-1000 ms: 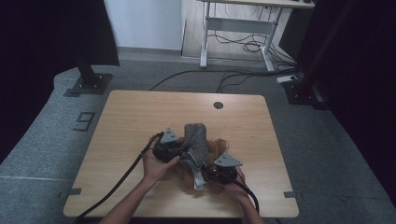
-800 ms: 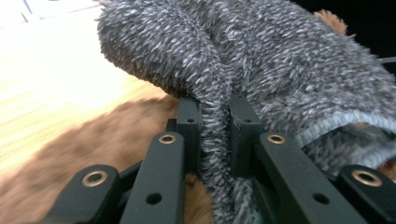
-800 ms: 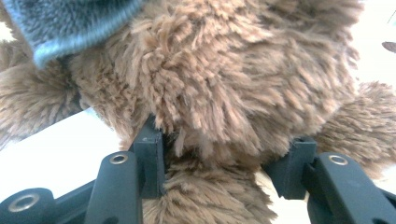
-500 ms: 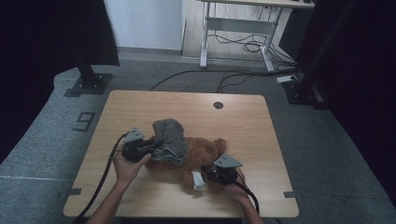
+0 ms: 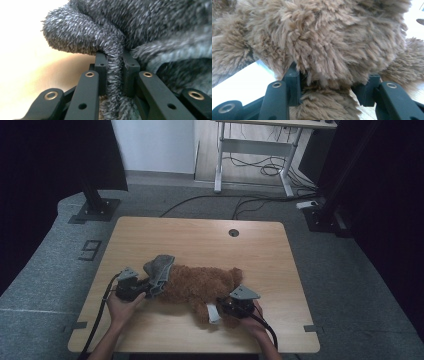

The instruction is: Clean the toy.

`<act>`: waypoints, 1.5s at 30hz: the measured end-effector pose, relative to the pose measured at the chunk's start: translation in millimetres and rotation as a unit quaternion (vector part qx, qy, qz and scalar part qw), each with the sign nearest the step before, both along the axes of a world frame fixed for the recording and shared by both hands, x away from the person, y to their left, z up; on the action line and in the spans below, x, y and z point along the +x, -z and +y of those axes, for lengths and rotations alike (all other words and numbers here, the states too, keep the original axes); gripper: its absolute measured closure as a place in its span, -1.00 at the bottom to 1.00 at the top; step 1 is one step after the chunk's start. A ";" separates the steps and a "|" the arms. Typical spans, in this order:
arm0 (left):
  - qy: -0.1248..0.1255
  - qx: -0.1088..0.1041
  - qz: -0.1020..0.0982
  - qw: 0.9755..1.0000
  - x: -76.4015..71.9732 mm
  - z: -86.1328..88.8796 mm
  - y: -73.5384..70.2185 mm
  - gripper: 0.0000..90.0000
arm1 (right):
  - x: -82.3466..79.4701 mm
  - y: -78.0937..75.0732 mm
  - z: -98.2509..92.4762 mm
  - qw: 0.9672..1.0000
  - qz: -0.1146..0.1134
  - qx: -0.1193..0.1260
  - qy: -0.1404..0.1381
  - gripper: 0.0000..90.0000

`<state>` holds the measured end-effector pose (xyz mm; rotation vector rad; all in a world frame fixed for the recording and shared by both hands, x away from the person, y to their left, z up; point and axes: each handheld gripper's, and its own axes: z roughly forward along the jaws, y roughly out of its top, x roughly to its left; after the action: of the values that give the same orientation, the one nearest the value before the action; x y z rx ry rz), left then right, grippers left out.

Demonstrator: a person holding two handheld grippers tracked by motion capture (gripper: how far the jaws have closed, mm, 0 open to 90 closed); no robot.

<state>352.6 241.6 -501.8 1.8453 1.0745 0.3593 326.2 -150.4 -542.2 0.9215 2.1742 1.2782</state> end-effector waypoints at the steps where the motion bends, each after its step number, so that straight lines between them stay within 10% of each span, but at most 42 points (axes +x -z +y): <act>1: 0.003 -0.005 -0.013 1.000 -2.1 -3.2 -8.7 0.73 | 0.1 0.0 -0.1 1.000 0.000 0.001 0.000 0.07; 5: 0.019 -0.013 -0.054 0.998 -6.8 -20.7 -34.2 0.73 | 0.4 0.1 0.0 1.000 0.000 0.001 -0.001 0.07; 9: 0.075 -0.008 -0.084 0.994 -4.1 -74.2 -63.4 0.73 | 0.0 0.0 0.9 1.000 -0.003 -0.003 -0.001 0.07; 19: 0.167 -0.017 -0.048 0.985 21.2 -182.0 -72.5 0.73 | 0.6 0.1 0.0 1.000 -0.003 -0.003 -0.005 0.07; 22: 0.147 0.023 -0.028 0.989 28.3 -195.8 -60.4 0.72 | 0.0 0.1 0.1 1.000 -0.003 -0.004 -0.005 0.07; 35: 0.097 0.068 -0.002 0.993 34.3 -137.4 -46.0 0.72 | -1.6 1.1 0.6 1.000 0.000 -0.006 -0.004 0.07; 45: 0.051 0.021 -0.011 0.998 18.3 -64.5 -44.8 0.71 | -4.6 2.2 4.3 1.000 0.003 -0.009 -0.008 0.10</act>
<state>370.9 177.1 -457.0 1.9216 0.9594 0.3434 321.5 -146.1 -544.4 0.9031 2.1983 1.2624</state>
